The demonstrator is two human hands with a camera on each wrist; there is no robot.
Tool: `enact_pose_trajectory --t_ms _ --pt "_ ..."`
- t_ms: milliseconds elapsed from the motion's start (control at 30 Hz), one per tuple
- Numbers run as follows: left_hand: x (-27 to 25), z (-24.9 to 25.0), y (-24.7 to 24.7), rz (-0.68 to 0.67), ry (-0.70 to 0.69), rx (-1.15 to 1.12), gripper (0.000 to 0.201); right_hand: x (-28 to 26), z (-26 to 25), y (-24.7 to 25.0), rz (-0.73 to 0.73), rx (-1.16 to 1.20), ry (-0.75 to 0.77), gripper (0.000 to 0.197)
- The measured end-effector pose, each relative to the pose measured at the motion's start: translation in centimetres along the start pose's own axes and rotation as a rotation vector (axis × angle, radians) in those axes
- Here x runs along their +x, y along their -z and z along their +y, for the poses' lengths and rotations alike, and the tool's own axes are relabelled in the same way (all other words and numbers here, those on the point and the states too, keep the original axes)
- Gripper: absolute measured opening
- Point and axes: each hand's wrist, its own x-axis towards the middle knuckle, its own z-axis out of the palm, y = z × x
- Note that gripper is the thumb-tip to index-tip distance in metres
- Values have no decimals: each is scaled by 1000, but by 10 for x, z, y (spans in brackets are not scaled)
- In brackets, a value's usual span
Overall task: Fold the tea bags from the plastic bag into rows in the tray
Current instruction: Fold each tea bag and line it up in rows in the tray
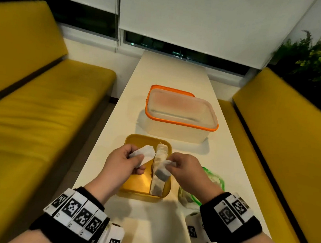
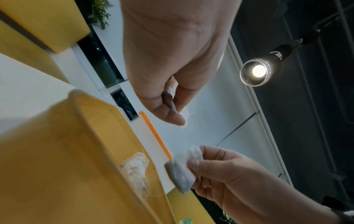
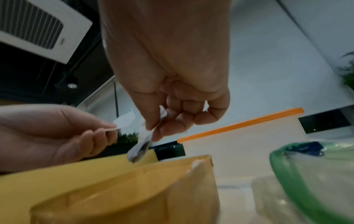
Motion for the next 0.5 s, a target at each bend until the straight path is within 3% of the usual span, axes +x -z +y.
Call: enact_pose_trajectory --t_ms 133,267,500 --pt "0 -8 6 18 21 -7 7 11 2 -15 -172 -214 -22 18" --pt "0 -12 4 16 27 0 7 17 -3 -26 -334 -503 70 20" --pt "2 -16 5 9 66 -5 9 16 -7 -41 -271 -840 195 31"
